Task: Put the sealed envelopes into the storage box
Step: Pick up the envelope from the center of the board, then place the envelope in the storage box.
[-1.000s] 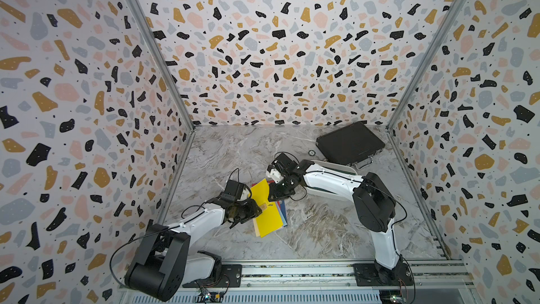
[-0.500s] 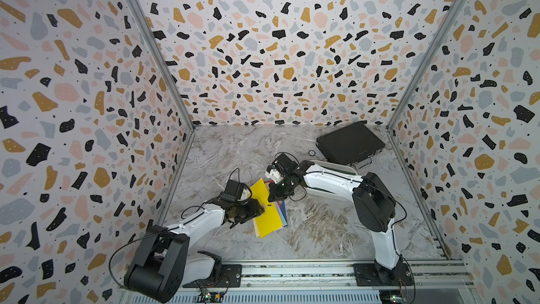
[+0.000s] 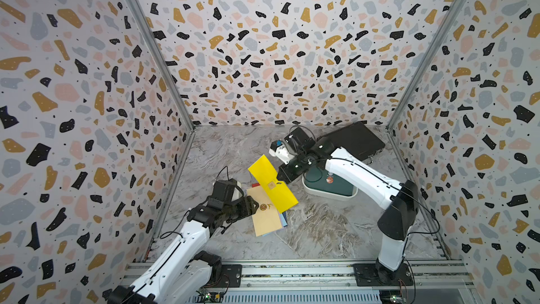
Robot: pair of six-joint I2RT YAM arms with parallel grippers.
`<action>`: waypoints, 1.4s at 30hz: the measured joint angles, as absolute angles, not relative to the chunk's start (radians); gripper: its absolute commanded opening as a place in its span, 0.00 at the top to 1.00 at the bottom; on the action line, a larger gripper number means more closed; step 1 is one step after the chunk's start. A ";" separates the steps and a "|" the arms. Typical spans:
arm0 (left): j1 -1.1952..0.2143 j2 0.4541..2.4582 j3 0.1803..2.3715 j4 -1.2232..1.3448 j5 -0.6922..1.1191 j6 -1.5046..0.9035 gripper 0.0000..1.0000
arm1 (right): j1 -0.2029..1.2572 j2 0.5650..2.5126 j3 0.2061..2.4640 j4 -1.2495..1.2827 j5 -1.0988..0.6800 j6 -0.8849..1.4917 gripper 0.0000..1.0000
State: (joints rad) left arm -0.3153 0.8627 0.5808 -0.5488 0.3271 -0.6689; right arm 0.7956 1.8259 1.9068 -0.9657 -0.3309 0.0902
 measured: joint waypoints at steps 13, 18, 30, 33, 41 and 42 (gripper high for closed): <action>-0.315 0.893 0.606 -0.613 0.319 -0.665 0.31 | 0.578 1.618 1.869 -1.232 0.082 -0.573 1.00; -0.315 0.894 0.606 -0.612 0.332 -0.665 0.31 | 0.506 1.737 1.844 -1.263 0.106 -0.701 1.00; -0.315 0.894 0.606 -0.612 0.342 -0.664 0.32 | 0.481 1.871 1.844 -1.280 0.030 -0.817 1.00; -0.315 0.894 0.606 -0.612 0.344 -0.664 0.32 | 0.479 1.887 1.843 -1.283 0.025 -0.831 1.00; -0.315 0.897 0.606 -0.610 0.356 -0.661 0.31 | 0.466 1.930 1.843 -1.284 0.005 -0.842 1.00; -0.315 0.899 0.606 -0.609 0.357 -0.661 0.31 | 0.464 1.936 1.843 -1.283 0.004 -0.842 1.00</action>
